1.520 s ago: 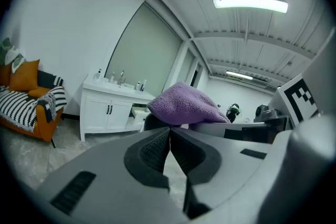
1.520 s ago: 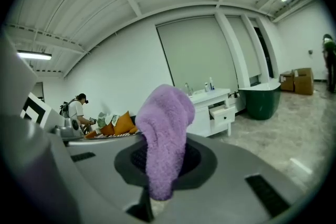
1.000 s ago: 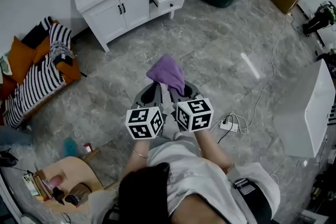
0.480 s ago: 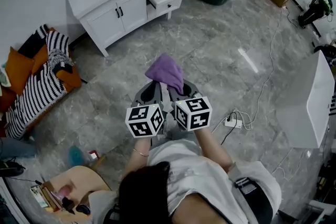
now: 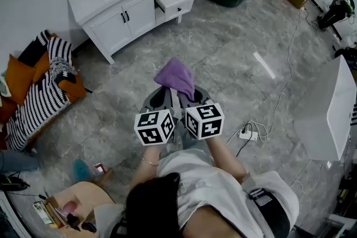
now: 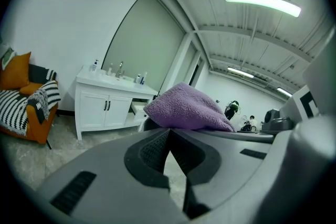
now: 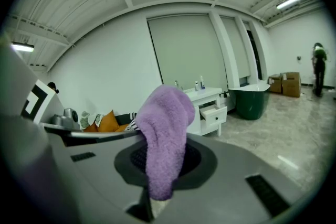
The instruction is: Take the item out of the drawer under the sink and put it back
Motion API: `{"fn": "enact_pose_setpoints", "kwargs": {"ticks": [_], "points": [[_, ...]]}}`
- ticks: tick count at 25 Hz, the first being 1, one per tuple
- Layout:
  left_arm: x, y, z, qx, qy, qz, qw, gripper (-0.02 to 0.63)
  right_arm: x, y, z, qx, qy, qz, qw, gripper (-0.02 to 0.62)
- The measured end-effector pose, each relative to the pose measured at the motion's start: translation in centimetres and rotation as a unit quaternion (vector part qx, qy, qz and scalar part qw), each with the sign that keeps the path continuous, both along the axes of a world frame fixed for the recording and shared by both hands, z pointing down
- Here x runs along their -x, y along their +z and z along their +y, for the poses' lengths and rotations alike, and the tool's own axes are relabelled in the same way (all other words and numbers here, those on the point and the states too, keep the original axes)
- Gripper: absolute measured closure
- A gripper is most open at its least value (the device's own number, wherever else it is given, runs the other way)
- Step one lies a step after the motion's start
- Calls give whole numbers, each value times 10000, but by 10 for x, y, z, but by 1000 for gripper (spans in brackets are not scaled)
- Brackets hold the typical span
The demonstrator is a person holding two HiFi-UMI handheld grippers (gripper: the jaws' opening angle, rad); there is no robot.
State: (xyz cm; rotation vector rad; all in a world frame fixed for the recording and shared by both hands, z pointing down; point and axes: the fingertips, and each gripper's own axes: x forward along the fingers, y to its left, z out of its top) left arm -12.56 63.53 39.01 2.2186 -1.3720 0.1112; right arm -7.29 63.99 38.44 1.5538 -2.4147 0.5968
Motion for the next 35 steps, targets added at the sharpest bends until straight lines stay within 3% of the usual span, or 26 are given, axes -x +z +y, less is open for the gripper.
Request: {"fn": "enact_pose_setpoints", "kwargs": {"ticks": [19, 35], "points": [[-66, -9, -170, 26, -204, -50, 9998, 603, -67, -6, -173, -7, -159, 63, 9999, 546], [-122, -6, -252, 83, -296, -203, 9993, 603, -120, -3, -257, 30, -342, 58, 9994, 546]]}}
